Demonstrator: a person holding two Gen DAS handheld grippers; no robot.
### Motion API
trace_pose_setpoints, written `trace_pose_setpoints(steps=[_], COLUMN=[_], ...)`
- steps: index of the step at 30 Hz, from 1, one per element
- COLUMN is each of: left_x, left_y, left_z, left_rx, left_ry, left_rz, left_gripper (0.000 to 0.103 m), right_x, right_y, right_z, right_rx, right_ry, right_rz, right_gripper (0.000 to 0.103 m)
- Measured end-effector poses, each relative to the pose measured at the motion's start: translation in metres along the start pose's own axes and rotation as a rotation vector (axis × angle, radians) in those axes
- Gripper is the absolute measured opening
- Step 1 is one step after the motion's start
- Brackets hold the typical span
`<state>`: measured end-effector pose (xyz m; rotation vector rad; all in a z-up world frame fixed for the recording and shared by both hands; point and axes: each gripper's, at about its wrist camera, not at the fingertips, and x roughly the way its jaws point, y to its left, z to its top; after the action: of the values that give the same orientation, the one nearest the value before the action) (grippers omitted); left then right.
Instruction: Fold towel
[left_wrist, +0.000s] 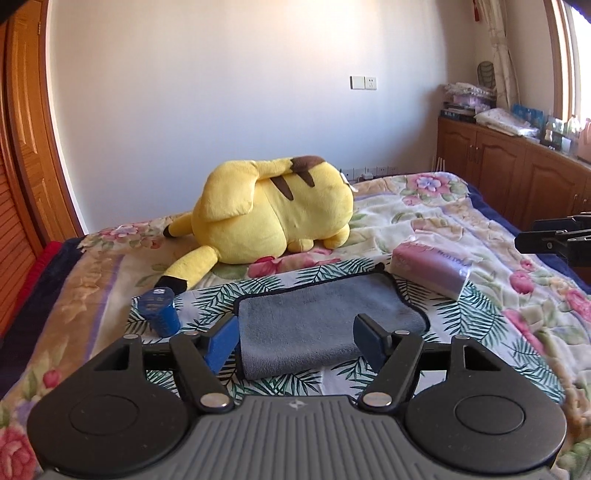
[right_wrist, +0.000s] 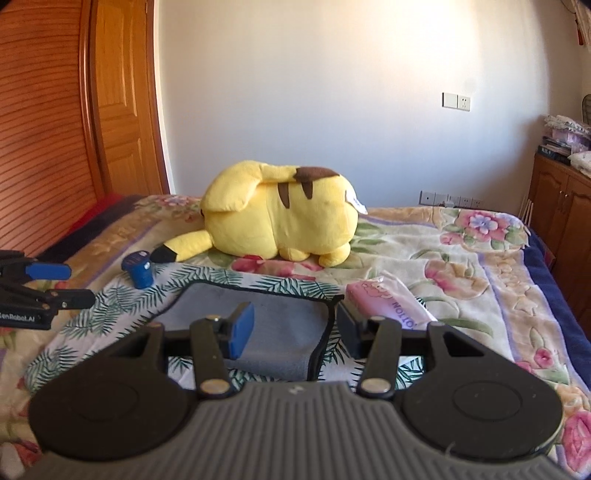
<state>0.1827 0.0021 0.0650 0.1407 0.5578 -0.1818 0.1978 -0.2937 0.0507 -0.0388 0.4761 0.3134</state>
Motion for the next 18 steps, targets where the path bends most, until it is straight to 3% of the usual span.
trace_pose_setpoints(steps=[6, 18], left_x=[-0.035, -0.093], left_y=[-0.003, -0.018], left_z=[0.002, -0.004], left_rx=[-0.014, -0.031], left_ry=[-0.027, -0.091], left_rz=[0.013, 0.013], left_gripper=[0.055, 0.077], right_x=[-0.027, -0.068], right_y=[0.007, 0.018], right_z=[0.003, -0.004], right_rx=[-0.003, 0.028], right_ry=[-0.018, -0.047], right_rz=[0.000, -0.004], right_gripper=[0.051, 0.056])
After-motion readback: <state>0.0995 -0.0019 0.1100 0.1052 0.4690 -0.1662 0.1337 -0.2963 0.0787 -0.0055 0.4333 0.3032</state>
